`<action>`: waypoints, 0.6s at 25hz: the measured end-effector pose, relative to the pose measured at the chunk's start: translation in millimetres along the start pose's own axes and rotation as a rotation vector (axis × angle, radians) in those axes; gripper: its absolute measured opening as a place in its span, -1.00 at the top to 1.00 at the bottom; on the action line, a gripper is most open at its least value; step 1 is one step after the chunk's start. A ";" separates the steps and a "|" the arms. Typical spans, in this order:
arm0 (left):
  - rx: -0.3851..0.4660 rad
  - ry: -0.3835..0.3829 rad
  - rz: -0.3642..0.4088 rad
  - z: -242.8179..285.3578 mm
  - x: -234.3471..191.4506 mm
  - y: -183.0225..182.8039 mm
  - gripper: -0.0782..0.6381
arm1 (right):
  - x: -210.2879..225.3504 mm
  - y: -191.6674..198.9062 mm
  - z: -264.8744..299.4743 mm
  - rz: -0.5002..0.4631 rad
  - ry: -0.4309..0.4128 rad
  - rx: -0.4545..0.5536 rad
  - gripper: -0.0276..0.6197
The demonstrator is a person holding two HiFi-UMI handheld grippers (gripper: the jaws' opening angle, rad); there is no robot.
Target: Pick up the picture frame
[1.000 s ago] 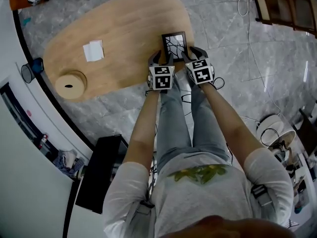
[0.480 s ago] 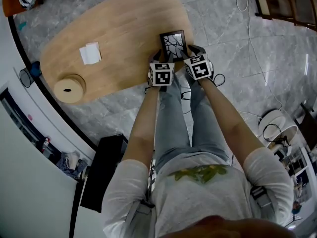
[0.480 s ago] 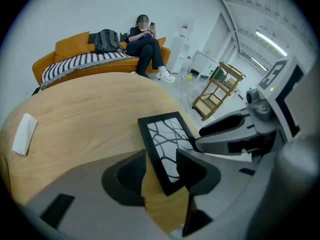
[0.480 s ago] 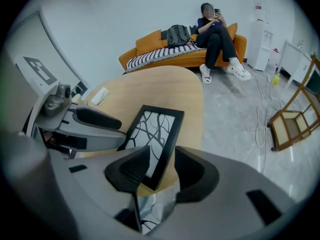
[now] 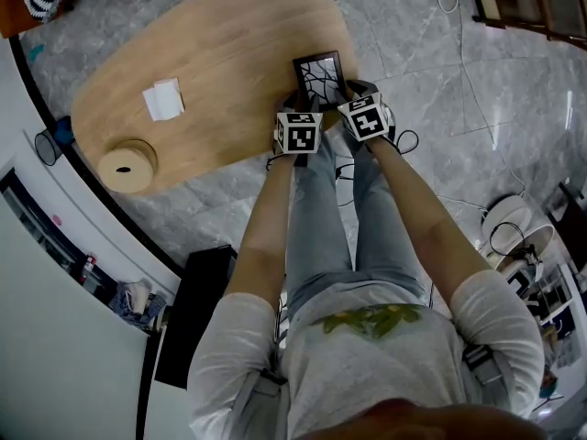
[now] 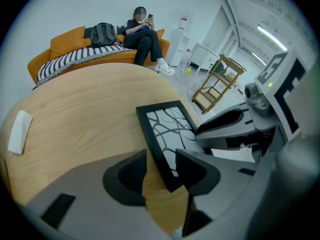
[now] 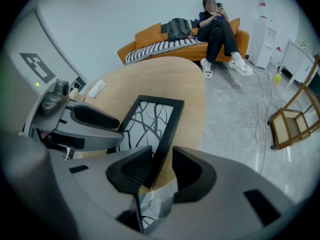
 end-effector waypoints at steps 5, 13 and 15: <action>-0.013 -0.006 0.001 4.4 -1.6 3.8 0.30 | -3.4 0.4 1.9 0.003 -0.004 -0.011 0.54; -0.037 -0.019 -0.107 8.6 -8.8 10.7 0.38 | -3.8 3.4 5.7 0.007 -0.011 0.002 0.56; -0.037 -0.016 -0.104 7.8 -8.6 9.3 0.38 | -1.9 4.7 5.0 0.017 -0.015 -0.003 0.56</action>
Point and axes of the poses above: the fingertips, and each gripper's own axes: z forward along the fingers, x to its right, y out of its underside, the point moved 8 cm from there along -z, backward along the fingers, and after that the axes turned 6 degrees about x, right-handed, at the moved point
